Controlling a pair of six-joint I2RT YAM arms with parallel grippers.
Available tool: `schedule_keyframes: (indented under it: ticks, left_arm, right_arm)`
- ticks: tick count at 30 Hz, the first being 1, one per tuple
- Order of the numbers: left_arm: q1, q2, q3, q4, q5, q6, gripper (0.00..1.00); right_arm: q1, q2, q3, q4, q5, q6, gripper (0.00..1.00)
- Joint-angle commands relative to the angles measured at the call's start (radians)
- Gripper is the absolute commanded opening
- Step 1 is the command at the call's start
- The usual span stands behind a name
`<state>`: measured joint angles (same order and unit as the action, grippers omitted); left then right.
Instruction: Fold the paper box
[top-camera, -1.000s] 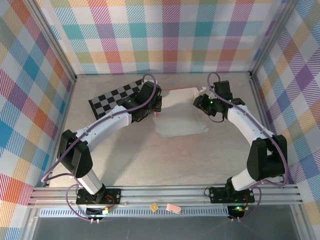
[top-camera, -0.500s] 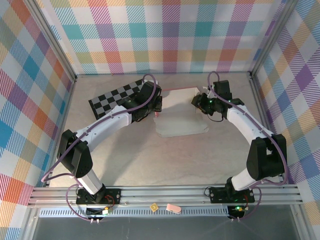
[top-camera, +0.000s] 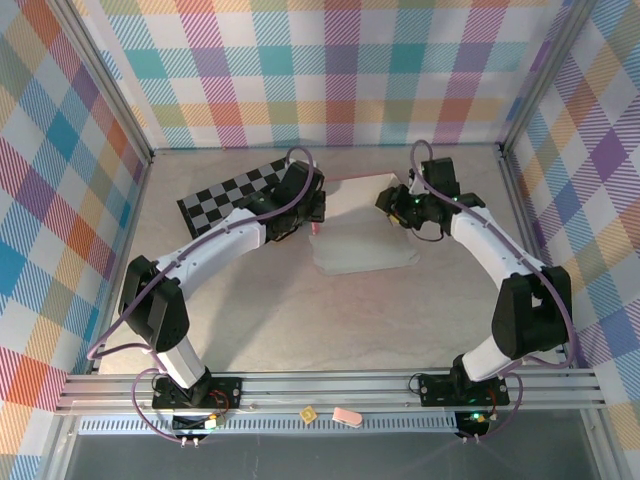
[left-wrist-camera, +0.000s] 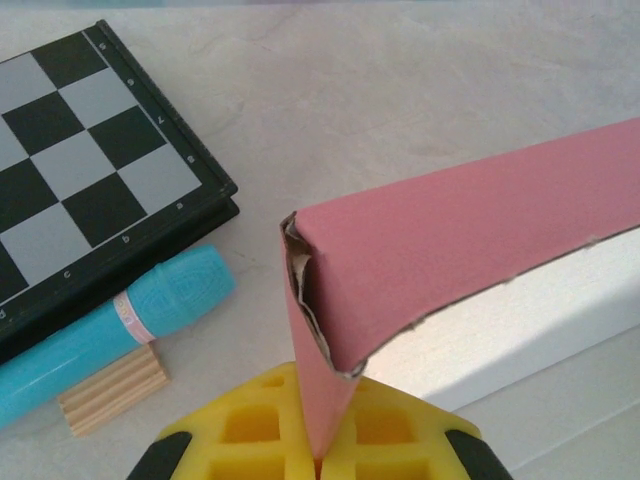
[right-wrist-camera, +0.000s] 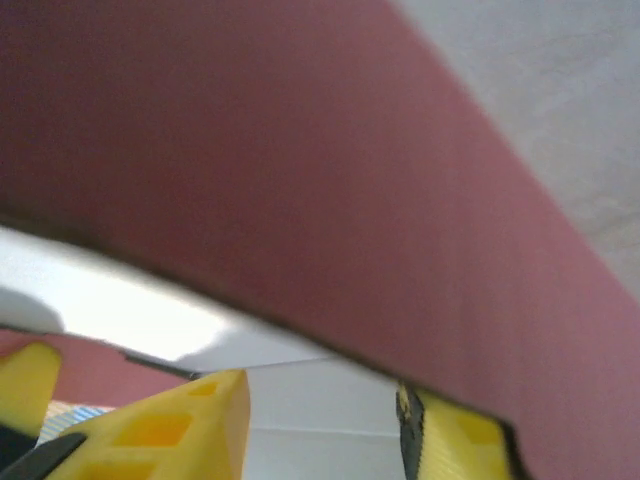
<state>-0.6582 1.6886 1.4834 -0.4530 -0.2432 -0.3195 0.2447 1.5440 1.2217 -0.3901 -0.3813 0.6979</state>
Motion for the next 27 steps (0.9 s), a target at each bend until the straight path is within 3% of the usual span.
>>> schedule_keyframes:
  ticks: [1, 7, 14, 17, 21, 27]
  left_arm:
    - [0.057, 0.016, 0.062, -0.021, 0.091, 0.018, 0.00]
    - [0.180, 0.056, 0.131, -0.055, 0.349, 0.060, 0.00]
    - [0.346, 0.098, 0.131, 0.017, 0.709, 0.067, 0.00]
    - [0.382, 0.137, 0.145, 0.052, 0.852, 0.067, 0.00]
    - [0.406, 0.197, 0.176, 0.057, 0.952, 0.070, 0.00]
    - [0.431, 0.256, 0.200, 0.098, 1.043, 0.016, 0.00]
  right_arm:
    - [-0.034, -0.042, 0.110, -0.025, -0.120, -0.068, 0.50]
    - [-0.150, -0.020, 0.298, -0.032, -0.297, -0.079, 0.57]
    - [-0.308, 0.040, 0.384, 0.058, -0.323, 0.055, 0.48]
    - [-0.336, 0.093, 0.367, 0.141, -0.406, 0.085, 0.46]
    - [-0.345, 0.199, 0.377, 0.295, -0.629, 0.142, 0.45]
    - [-0.332, 0.268, 0.371, 0.412, -0.761, 0.152, 0.40]
